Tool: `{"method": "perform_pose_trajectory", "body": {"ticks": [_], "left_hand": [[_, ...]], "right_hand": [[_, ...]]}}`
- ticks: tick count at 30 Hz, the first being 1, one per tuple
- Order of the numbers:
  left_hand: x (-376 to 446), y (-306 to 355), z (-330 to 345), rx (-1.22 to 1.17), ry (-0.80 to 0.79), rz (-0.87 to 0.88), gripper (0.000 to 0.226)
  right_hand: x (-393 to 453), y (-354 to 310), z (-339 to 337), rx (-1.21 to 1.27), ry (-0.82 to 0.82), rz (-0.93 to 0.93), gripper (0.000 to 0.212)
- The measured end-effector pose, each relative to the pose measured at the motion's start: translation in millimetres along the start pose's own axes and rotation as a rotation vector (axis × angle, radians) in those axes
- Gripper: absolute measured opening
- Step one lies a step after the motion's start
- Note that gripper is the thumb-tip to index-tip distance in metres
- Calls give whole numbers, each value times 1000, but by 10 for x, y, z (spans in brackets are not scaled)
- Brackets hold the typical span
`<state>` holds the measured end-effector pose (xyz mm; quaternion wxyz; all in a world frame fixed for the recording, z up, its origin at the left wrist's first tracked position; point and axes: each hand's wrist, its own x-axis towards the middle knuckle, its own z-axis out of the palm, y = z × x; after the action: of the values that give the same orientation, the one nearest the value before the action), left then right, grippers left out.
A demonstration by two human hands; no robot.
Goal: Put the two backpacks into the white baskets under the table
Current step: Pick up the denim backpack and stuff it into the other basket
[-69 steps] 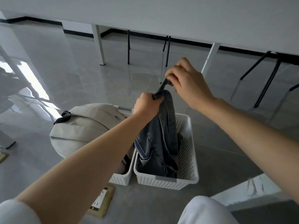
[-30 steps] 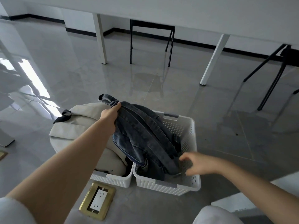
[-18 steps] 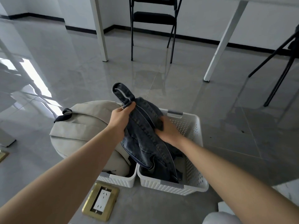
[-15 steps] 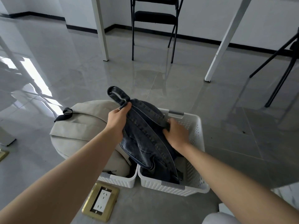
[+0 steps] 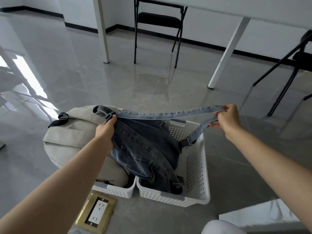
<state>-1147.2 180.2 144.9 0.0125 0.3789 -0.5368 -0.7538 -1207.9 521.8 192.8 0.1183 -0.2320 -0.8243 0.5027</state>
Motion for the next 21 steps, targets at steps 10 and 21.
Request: {"method": "perform_pose_trajectory", "body": {"ticks": [10,21], "left_hand": [[-177,88,140,84,-111,74,43],[-992,-261,893,760,-379,802,38]], "right_hand": [[-501,178,545,-840,-756,-189,64],[-143,-281,522,-499,-520,-640,9]]}}
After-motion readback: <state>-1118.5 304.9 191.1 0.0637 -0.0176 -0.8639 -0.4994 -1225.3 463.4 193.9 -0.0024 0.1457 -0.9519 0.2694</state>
